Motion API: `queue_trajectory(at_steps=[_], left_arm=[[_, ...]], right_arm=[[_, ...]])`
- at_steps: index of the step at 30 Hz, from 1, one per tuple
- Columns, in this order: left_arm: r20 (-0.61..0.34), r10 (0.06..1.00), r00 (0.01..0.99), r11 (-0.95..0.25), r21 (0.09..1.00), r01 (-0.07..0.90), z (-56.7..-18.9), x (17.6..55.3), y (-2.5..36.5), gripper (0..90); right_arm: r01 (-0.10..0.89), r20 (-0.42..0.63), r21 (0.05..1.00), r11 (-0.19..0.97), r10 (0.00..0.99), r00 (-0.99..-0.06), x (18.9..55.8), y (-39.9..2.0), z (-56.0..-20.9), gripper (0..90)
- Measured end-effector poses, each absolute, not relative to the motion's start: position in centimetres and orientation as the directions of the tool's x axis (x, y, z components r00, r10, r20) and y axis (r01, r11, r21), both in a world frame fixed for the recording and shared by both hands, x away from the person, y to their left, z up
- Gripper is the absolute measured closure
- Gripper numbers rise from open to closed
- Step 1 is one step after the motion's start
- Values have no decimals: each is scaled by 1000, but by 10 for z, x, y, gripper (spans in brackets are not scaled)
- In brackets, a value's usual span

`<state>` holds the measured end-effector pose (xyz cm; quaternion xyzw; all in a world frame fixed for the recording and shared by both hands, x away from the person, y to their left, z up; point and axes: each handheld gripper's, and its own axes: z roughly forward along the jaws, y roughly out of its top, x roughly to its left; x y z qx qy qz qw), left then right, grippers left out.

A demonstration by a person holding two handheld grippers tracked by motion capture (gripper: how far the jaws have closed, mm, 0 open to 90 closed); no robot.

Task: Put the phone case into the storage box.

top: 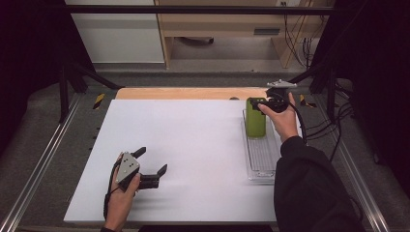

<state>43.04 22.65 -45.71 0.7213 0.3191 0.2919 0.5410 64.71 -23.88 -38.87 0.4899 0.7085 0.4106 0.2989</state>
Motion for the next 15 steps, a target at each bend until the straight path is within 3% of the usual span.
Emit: queue_trajectory(at_steps=[15], left_arm=[[67,785,616,-196,970,144,-456,431,232,24]], right_arm=[[466,-15,867,179,942,-335,643,-237,-387,60]])
